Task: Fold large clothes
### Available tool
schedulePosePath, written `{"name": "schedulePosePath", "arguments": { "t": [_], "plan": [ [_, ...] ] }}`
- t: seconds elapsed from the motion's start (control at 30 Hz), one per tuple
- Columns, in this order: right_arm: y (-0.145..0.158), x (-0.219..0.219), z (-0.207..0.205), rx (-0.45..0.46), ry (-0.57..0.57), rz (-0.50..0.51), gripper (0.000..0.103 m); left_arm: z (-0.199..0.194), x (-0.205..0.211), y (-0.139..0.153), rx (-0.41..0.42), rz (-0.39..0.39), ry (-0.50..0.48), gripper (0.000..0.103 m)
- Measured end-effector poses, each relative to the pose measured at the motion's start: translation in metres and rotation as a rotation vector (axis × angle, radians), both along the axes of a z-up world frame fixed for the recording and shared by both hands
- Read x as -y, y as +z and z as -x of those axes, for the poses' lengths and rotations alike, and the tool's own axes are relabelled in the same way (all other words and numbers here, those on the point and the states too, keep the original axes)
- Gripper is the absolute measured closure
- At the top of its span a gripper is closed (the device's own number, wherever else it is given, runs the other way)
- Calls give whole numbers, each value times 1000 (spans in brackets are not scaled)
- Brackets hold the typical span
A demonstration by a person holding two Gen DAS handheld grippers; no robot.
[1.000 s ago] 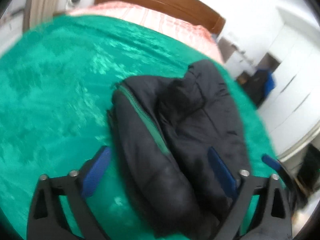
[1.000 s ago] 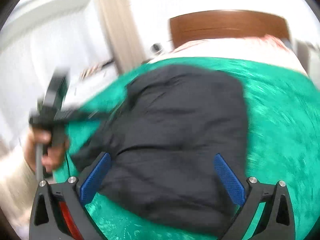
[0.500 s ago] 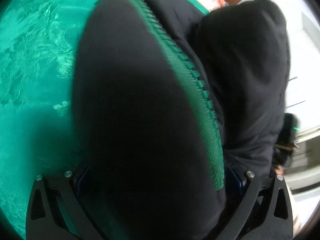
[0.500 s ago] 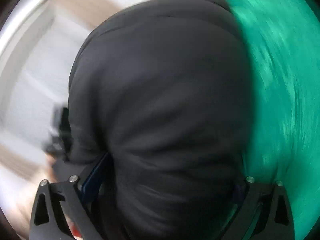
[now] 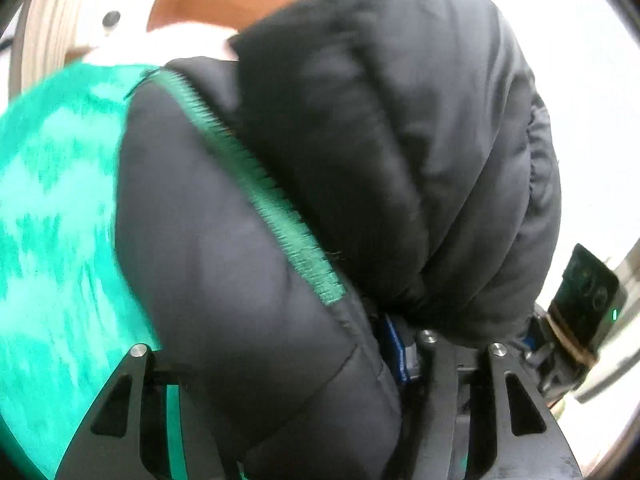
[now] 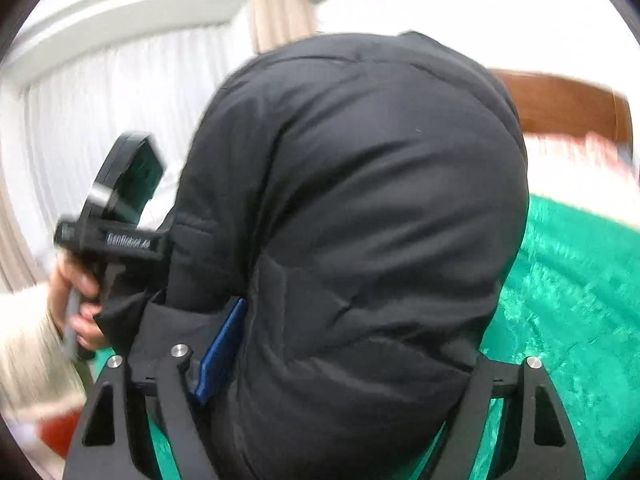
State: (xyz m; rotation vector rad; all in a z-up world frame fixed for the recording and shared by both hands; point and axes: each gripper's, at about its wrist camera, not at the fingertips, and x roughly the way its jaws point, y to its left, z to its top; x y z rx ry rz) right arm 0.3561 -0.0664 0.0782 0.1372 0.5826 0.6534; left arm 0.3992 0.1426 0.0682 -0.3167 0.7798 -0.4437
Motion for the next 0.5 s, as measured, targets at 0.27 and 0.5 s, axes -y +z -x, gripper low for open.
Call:
{"name": "schedulePosePath", "arguments": {
  "t": [0.27, 0.5],
  "plan": [
    [-41, 76, -18, -209, -330, 23, 0, -1, 4, -57, 10, -298, 225, 11],
    [-15, 41, 69, -105, -512, 367, 0, 130, 37, -13, 266, -455, 381, 0]
  ]
}}
